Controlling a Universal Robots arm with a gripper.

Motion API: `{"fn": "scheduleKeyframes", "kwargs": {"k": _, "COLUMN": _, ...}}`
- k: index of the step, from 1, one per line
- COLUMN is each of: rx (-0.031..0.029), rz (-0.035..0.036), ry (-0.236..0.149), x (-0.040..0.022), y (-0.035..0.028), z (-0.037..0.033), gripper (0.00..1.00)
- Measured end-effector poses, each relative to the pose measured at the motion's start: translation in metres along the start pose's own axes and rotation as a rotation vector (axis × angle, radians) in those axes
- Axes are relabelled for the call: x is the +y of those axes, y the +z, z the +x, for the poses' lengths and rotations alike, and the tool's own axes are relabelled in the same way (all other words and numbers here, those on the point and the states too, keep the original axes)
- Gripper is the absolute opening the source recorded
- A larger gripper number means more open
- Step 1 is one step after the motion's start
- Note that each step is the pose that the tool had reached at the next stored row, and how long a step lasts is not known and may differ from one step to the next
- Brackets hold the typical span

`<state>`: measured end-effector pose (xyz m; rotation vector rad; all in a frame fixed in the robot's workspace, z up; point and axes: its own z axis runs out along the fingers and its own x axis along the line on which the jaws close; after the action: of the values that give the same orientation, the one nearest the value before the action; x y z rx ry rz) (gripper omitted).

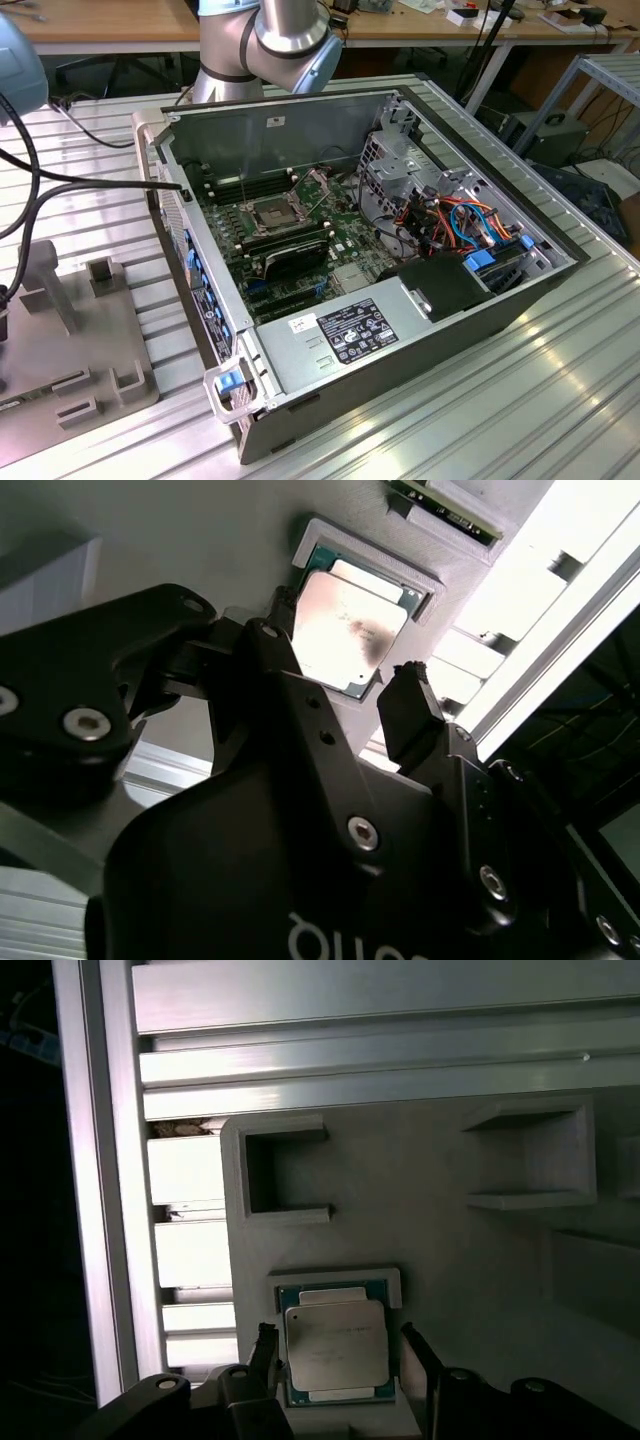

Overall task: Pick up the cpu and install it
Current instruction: 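Pick up the cpu and move it towards the insertion slot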

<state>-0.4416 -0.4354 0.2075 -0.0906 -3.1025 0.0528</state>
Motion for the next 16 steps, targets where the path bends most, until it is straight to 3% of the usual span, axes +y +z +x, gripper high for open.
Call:
{"fn": "scheduleKeyframes", "kwargs": {"k": 6, "rx": -0.0131, "rz": 0.0008, "ry": -0.039, "x": 0.0001, "y": 0.0025, "z": 0.0008, "gripper": 0.60}}
{"fn": "scheduleKeyframes", "kwargs": {"k": 16, "rx": -0.0211, "rz": 0.0009, "ry": -0.048, "x": 0.0001, "y": 0.0073, "z": 0.0021, "gripper": 0.60}}
